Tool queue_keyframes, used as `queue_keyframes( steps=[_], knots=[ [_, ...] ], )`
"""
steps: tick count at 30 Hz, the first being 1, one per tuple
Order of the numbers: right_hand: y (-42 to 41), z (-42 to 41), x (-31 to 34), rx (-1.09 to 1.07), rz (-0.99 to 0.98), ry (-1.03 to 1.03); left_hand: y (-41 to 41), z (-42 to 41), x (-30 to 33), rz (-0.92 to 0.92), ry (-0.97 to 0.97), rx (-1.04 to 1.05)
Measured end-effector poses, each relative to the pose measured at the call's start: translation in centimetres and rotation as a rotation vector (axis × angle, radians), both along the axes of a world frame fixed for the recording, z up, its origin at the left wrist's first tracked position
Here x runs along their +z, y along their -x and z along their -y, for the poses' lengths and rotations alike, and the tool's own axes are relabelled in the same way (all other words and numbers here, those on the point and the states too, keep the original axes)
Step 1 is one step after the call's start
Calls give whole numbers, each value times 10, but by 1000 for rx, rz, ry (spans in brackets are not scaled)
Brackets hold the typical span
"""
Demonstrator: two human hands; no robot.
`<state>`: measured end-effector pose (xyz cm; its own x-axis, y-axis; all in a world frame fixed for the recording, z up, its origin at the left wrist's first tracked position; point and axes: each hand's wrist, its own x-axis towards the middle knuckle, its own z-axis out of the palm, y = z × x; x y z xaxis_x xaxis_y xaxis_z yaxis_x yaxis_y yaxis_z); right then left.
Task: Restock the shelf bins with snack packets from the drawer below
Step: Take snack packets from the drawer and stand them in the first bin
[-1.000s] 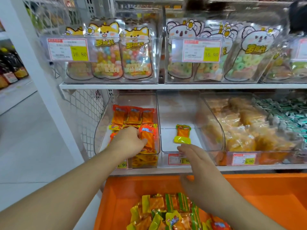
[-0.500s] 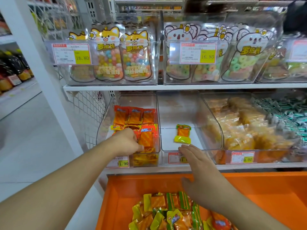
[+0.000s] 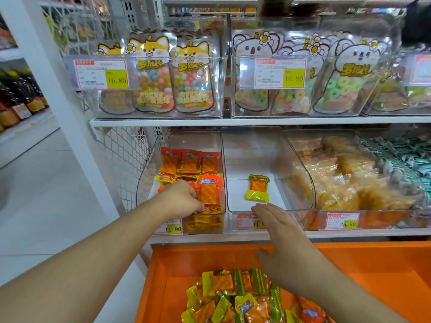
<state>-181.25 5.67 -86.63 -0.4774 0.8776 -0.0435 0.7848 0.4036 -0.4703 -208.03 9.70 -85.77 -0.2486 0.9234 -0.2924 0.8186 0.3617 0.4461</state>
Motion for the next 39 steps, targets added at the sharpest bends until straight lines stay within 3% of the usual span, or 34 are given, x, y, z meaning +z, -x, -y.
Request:
queue_keyframes(
  steps=[9,12,15,26,39],
  knots=[
    [0,1,2,-8,-2,-7,0,6,-2,52,-88,14],
    [0,1,2,-5,-1,-7,4,13,0,-177,-165,42],
    [0,1,1,-7,0,-10,1,21,4,-323,-18,30],
    [0,0,0,-2,9,-14,9,16,2,-166,81,35],
    [1,2,2,-1,7,-18,29,4,-10,52,42,30]
  ],
)
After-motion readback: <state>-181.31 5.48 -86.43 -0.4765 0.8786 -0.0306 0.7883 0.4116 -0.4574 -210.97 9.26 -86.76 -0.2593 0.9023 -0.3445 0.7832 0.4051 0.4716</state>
